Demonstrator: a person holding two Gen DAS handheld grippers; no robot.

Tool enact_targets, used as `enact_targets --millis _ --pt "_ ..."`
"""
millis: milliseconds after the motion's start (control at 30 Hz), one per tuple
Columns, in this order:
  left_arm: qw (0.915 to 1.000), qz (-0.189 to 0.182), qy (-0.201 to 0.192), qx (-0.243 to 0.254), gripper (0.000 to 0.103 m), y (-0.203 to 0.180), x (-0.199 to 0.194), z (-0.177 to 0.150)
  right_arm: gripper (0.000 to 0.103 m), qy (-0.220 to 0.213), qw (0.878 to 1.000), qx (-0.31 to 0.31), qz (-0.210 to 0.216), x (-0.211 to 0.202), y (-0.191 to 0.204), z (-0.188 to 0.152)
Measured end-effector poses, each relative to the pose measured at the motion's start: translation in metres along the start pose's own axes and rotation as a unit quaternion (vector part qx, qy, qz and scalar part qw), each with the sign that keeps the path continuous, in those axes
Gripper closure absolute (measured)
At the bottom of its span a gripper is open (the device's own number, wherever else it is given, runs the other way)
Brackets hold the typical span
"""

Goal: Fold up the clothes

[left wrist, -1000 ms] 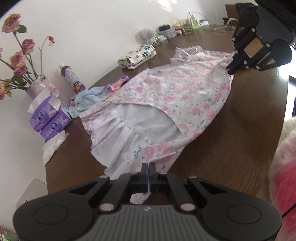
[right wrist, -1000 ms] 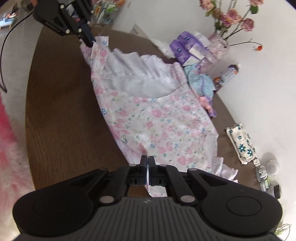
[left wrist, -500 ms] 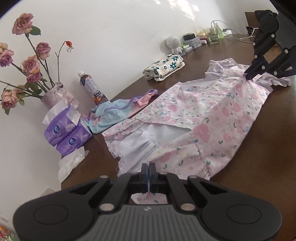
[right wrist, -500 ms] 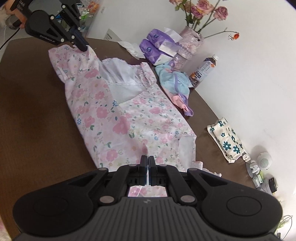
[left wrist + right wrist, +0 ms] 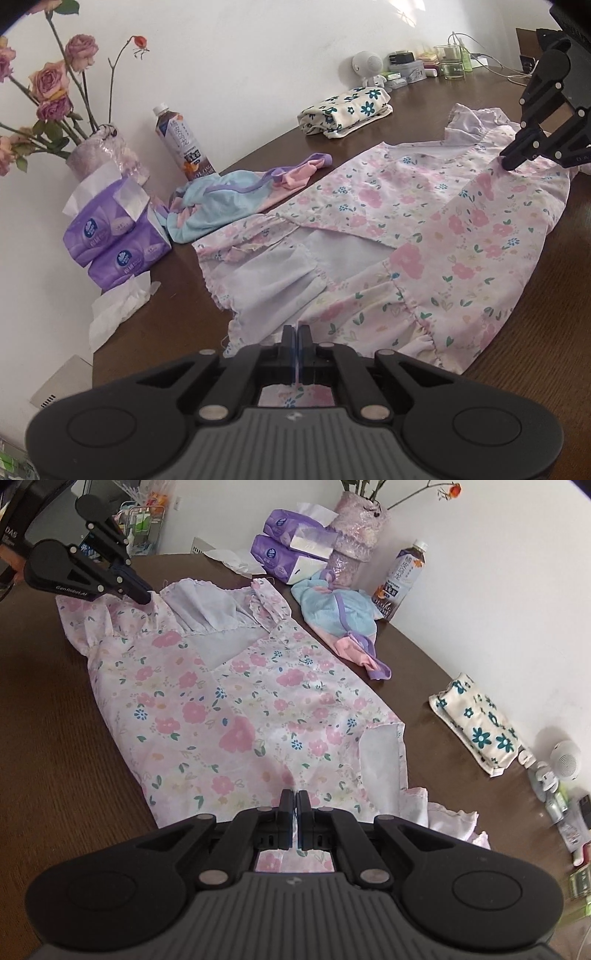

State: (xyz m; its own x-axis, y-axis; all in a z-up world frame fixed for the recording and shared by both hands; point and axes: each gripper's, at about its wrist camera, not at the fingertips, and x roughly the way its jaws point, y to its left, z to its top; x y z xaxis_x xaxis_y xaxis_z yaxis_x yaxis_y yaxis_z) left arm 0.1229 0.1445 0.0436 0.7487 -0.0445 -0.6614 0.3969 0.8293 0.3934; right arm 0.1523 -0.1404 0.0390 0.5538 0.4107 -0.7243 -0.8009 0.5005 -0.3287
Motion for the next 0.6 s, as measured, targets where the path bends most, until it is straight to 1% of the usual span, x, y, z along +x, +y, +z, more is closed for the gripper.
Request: enact_targets --millis 233,467,533,600 --pt "0.9998 -0.006 0.010 -0.013 0.103 0.002 0.013 -0.002 0.102 0.005 0.999 0.030 0.017 0.012 -0.008 -0.003" --pt "0.9995 -0.009 0.015 -0.028 0.102 0.003 0.014 -0.007 0.100 0.000 0.998 0.062 0.033 0.015 -0.014 -0.006" --pt "0.9993 -0.009 0.016 -0.032 0.102 0.004 0.014 -0.008 0.099 -0.001 0.997 0.069 0.031 0.015 -0.016 -0.007" --pt "0.9991 -0.010 0.016 -0.037 0.102 0.004 0.014 -0.008 0.094 -0.003 0.997 0.077 0.030 0.015 -0.018 -0.007"
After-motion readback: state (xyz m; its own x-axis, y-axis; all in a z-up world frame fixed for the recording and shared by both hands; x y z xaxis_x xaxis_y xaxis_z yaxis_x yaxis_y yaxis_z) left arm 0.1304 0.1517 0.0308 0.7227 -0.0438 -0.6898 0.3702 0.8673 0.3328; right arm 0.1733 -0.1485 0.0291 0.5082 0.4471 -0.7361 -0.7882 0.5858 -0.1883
